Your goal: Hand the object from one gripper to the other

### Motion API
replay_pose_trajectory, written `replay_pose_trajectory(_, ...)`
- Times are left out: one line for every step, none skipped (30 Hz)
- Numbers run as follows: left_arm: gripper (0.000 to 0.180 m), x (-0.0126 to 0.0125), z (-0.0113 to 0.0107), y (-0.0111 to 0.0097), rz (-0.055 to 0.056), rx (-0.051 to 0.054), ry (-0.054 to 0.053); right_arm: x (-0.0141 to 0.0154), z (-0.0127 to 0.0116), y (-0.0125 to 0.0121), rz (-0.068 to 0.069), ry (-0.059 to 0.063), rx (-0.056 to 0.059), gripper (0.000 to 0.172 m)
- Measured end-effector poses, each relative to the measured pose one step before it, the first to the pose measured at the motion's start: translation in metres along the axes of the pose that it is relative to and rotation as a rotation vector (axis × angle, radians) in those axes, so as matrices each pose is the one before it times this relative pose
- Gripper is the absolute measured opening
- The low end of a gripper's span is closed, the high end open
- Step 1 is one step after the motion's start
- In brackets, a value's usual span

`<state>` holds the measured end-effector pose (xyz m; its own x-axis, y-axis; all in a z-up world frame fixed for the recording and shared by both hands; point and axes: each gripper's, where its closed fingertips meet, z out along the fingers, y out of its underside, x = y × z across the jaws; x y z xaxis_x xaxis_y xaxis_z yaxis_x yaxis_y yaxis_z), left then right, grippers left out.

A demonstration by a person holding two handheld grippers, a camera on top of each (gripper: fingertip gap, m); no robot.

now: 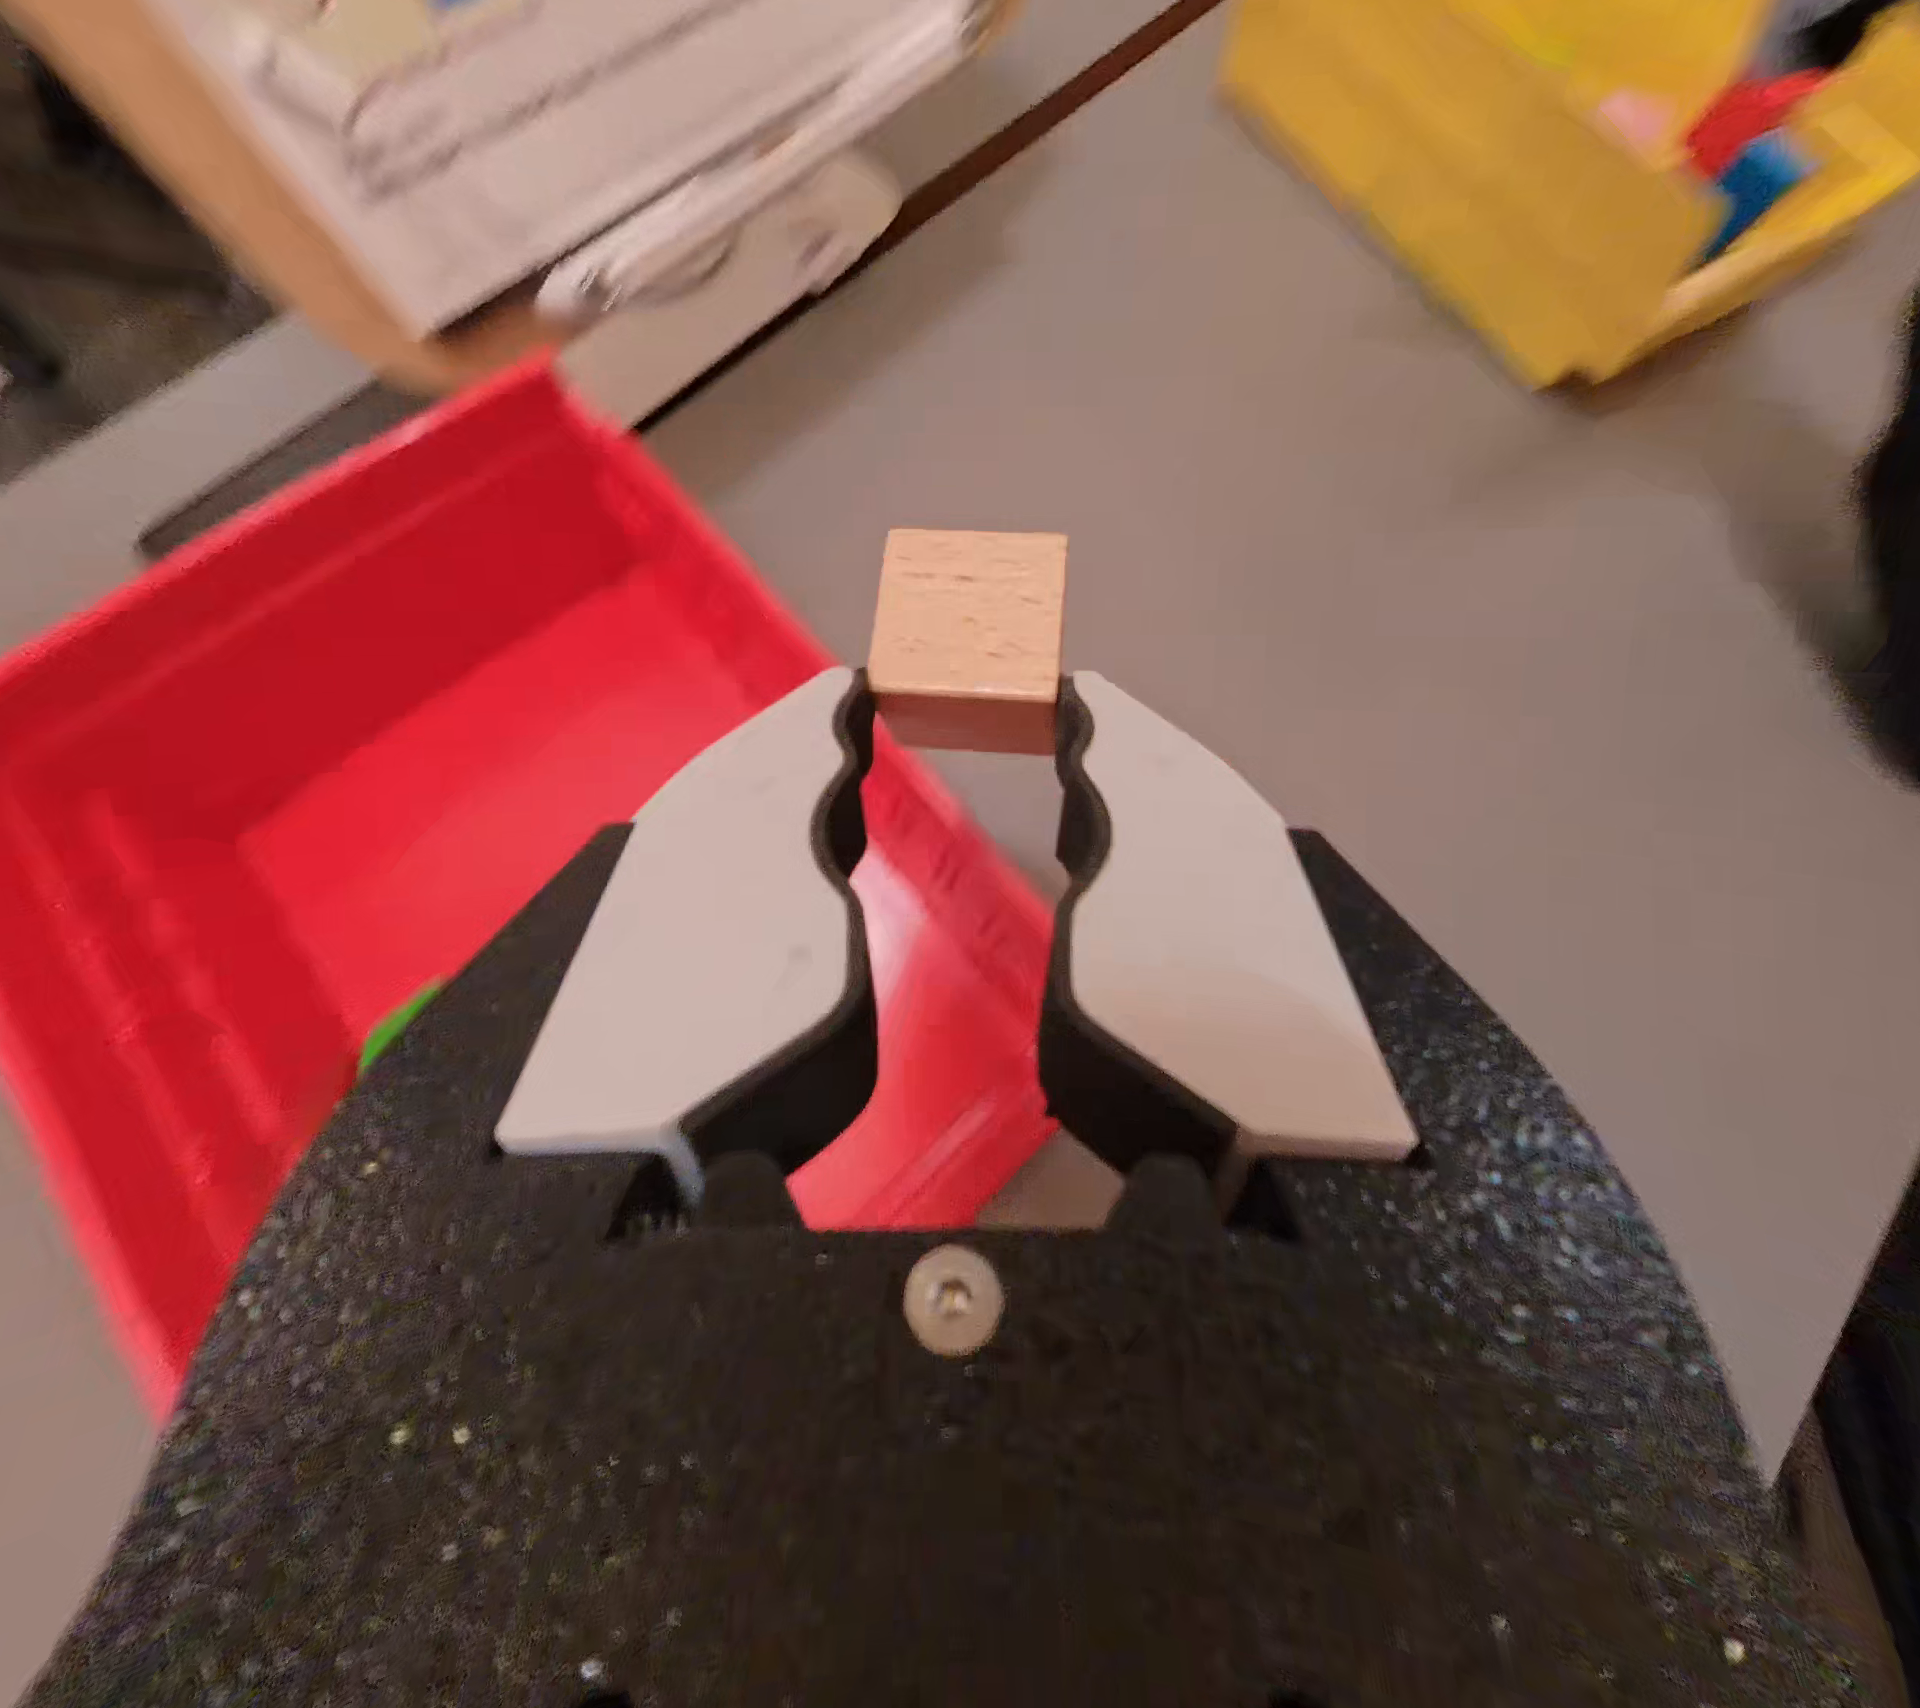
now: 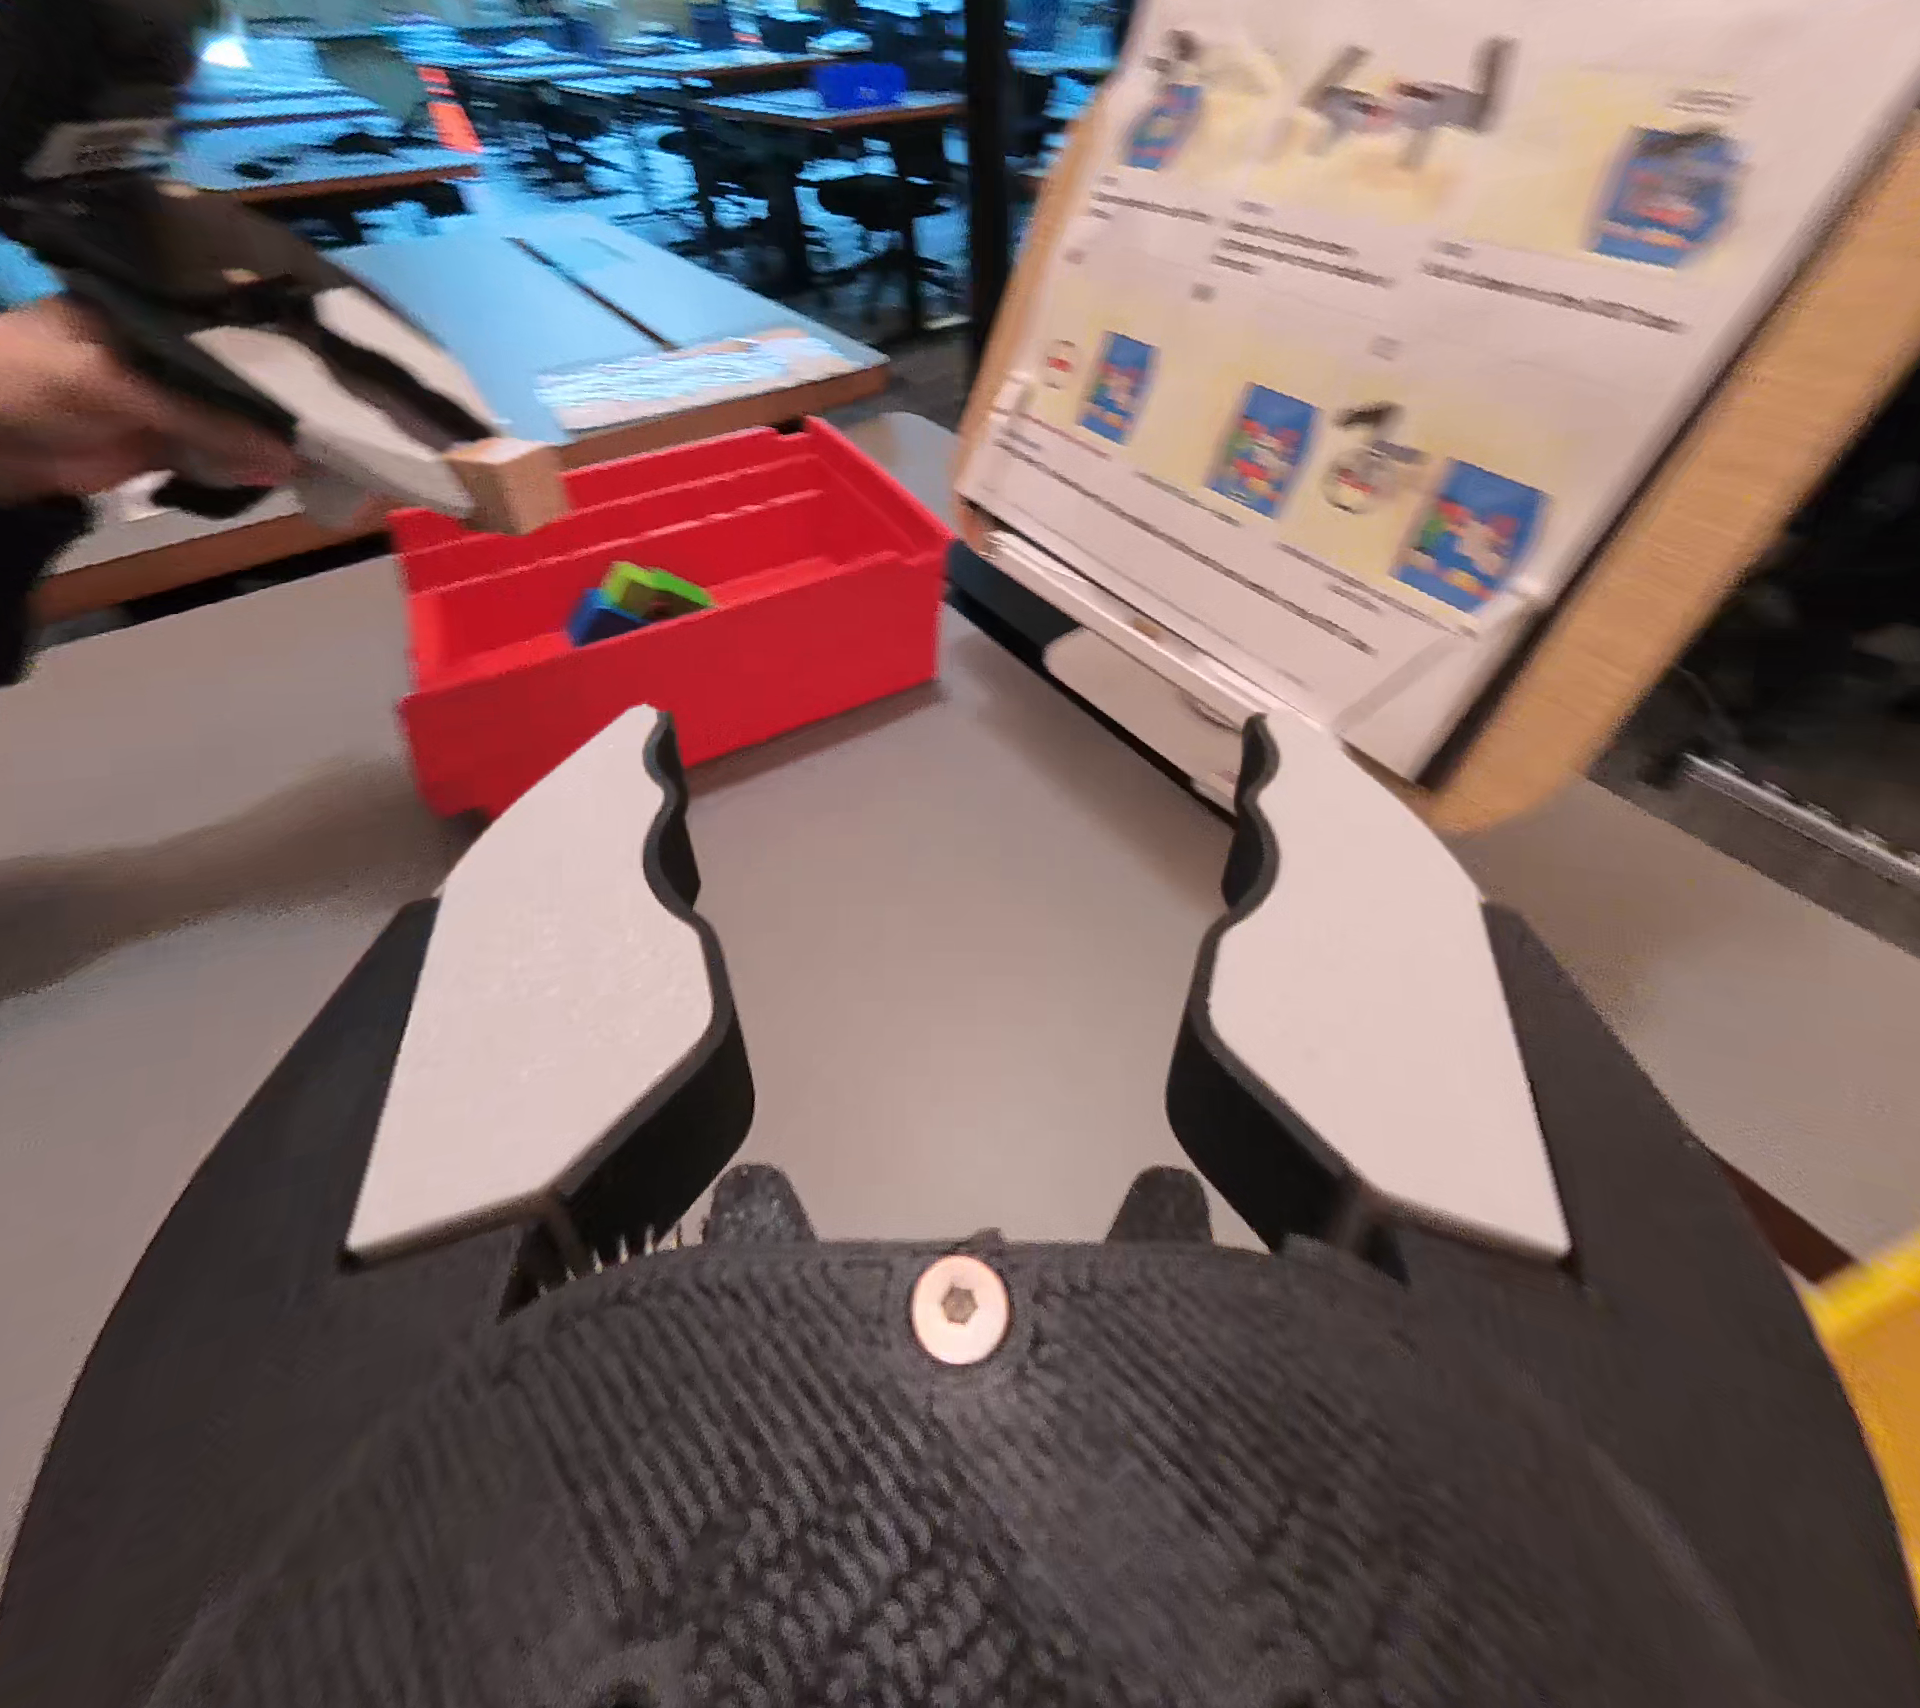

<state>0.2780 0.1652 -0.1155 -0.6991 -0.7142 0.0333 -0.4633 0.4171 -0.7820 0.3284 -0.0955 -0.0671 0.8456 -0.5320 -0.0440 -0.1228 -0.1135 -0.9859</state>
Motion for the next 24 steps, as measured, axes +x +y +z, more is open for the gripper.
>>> replay_pose_trajectory(0.033,0.01348,0.00067,-0.01280,0.0260,0.0524,0.0468,-0.01261,0.00448,-0.00358,-0.0137,-0.0555,0.0094,0.101)
replay_pose_trajectory(0.033,0.01325,0.00204,-0.01278,0.0180,0.0557,0.0507,-0.01205,0.00477,-0.00374,-0.0163,-0.0505,0.0090,0.101)
replay_pose_trajectory(0.033,0.01318,0.00328,-0.01258,0.0145,0.0596,0.0552,-0.01212,0.00511,-0.00337,-0.0200,-0.0504,0.0065,0.099)
replay_pose_trajectory(0.033,0.01212,0.00412,-0.01208,0.0155,0.0634,0.0539,-0.01073,0.00541,-0.00294,-0.0195,-0.0433,0.0037,0.097)
replay_pose_trajectory(0.033,0.01048,0.00459,-0.01113,0.0151,0.0649,0.0495,-0.00920,0.00562,-0.00259,-0.0155,-0.0340,0.0016,0.096)
replay_pose_trajectory(0.033,0.00908,0.00466,-0.00992,0.0103,0.0624,0.0459,-0.00874,0.00579,-0.00313,-0.0148,-0.0330,0.0038,0.094)
replay_pose_trajectory(0.033,0.00755,0.00466,-0.00863,0.0059,0.0583,0.0409,-0.00810,0.00536,-0.00440,-0.0178,-0.0316,0.0127,0.090)
replay_pose_trajectory(0.033,0.00632,0.00468,-0.00682,0.0052,0.0500,0.0374,-0.00730,0.00487,-0.00529,-0.0179,-0.0279,0.0211,0.085)
replay_pose_trajectory(0.032,0.00523,0.00452,-0.00499,0.0073,0.0397,0.0332,-0.00706,0.00416,-0.00557,-0.0157,-0.0295,0.0257,0.083)
replay_pose_trajectory(0.032,0.00348,0.00442,-0.00352,0.0102,0.0301,0.0224,-0.00679,0.00356,-0.00575,-0.0121,-0.0309,0.0301,0.081)
replay_pose_trajectory(0.032,0.00249,0.00418,-0.00201,0.0154,0.0196,0.0162,-0.00632,0.00293,-0.00532,-0.0088,-0.0300,0.0304,0.078)
replay_pose_trajectory(0.032,0.00328,0.00413,-0.00118,0.0215,0.0130,0.0208,-0.00512,0.00257,-0.00415,-0.0041,-0.0248,0.0243,0.076)
replay_pose_trajectory(0.033,0.00314,0.00388,-0.00089,0.0229,0.0116,0.0183,-0.00280,0.00207,-0.00237,0.0017,-0.0130,0.0153,0.073)
replay_pose_trajectory(0.033,0.00234,0.00366,-0.00004,0.0209,0.0065,0.0112,-0.00117,0.00181,-0.00045,0.0038,-0.0066,0.0045,0.071)
replay_pose_trajectory(0.033,0.00251,0.00357,0.00134,0.0239,-0.0030,0.0126,-0.00068,0.00164,0.00037,0.0019,-0.0045,0.0006,0.068)
replay_pose_trajectory(0.033,0.00138,0.00373,0.00154,0.0301,-0.0069,0.0075,-0.00018,0.00145,0.00065,-0.0002,-0.0018,0.0008,0.066)
replay_pose_trajectory(0.032,-0.00114,0.00340,0.00214,0.0135,-0.0206,-0.0053,0.00008,0.00128,0.00185,-0.0002,-0.0016,-0.0045,0.066)
replay_pose_trajectory(0.032,-0.00065,0.00245,0.00304,0.0032,-0.0306,-0.0061,-0.00032,0.00139,0.00315,0.0008,-0.0061,-0.0142,0.065)
replay_pose_trajectory(0.032,0.00135,0.00201,0.00225,0.0164,-0.0200,0.0004,-0.00086,0.00119,0.00358,-0.0011,-0.0092,-0.0196,0.064)
replay_pose_trajectory(0.033,0.00181,0.00188,0.00097,0.0238,-0.0068,-0.0019,-0.00102,0.00068,0.00353,-0.0062,-0.0083,-0.0207,0.061)
replay_pose_trajectory(0.033,0.00181,0.00167,0.00114,0.0137,-0.0087,-0.0001,-0.00069,0.00042,0.00300,-0.0098,-0.0043,-0.0187,0.060)
replay_pose_trajectory(0.033,0.00307,0.00161,0.00177,0.0088,-0.0155,0.0117,-0.00071,0.00047,0.00225,-0.0080,-0.0021,-0.0140,0.060)
replay_pose_trajectory(0.033,0.00223,0.00152,0.00156,0.0150,-0.0126,0.0070,-0.00126,0.00055,0.00159,-0.0064,-0.0056,-0.0114,0.059)
replay_pose_trajectory(0.033,-0.00014,0.00147,0.00139,0.0137,-0.0112,-0.0076,-0.00111,0.00060,0.00063,-0.0085,-0.0053,-0.0063,0.056)
